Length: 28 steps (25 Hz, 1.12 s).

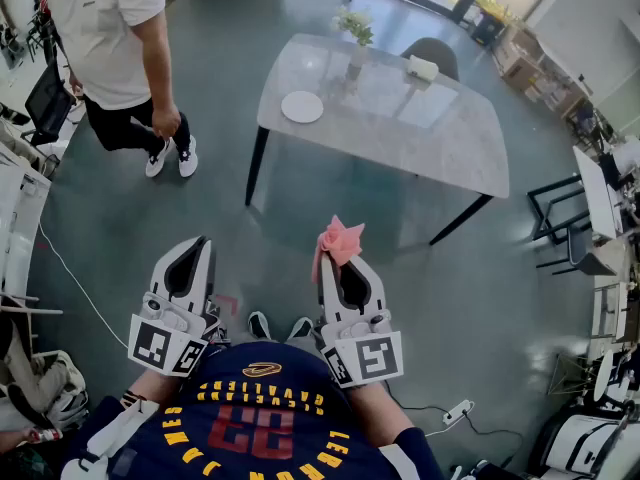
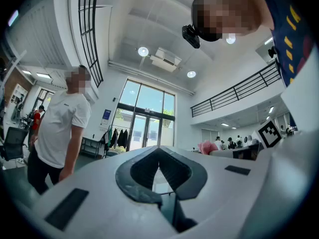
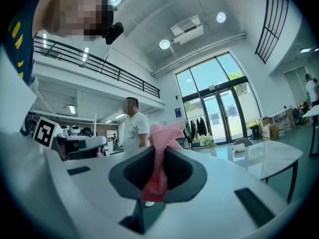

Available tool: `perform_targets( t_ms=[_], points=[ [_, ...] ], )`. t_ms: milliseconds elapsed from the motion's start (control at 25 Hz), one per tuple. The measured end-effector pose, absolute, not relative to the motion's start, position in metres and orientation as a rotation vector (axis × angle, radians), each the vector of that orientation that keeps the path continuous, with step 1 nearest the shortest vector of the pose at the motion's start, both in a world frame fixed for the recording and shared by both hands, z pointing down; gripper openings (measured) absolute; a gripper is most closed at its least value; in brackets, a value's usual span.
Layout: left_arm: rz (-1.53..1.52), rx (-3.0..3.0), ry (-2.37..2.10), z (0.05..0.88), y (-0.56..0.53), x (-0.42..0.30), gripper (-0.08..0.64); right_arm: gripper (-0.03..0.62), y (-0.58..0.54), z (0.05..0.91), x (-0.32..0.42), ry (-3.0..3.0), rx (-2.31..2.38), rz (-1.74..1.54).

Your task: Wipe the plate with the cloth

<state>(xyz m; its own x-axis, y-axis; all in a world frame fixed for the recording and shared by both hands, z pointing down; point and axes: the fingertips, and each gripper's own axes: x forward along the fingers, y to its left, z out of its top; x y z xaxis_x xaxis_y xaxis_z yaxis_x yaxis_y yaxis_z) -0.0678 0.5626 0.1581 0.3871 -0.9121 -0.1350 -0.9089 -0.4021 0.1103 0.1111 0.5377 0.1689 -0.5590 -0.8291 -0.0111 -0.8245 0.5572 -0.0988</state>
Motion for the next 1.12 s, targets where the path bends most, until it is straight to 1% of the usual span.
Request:
perform_targets(
  t_ms=[440, 680, 920, 1120],
  points=[
    [-0.260, 2.586, -1.654, 0.173, 0.546, -0.097, 0.003, 0.046, 0.524, 0.184, 0.092, 2.703, -1.525, -0.193],
    [-0.263, 2.562, -1.623, 0.190, 0.520, -0.107, 0.003, 0.046, 0.506, 0.201, 0.086, 2.719, -1.576, -0.223],
    [-0.236, 2.563, -1.596, 0.207, 0.473, -0.095, 0.003, 0.046, 0.460, 0.222, 0.091, 2.726, -1.582, -0.263],
    [-0.181, 2.550, -1.660, 0.204, 0.422, -0.094, 0.003, 0.046, 0.397, 0.231, 0.089, 2.746, -1.505, -0.312]
  ],
)
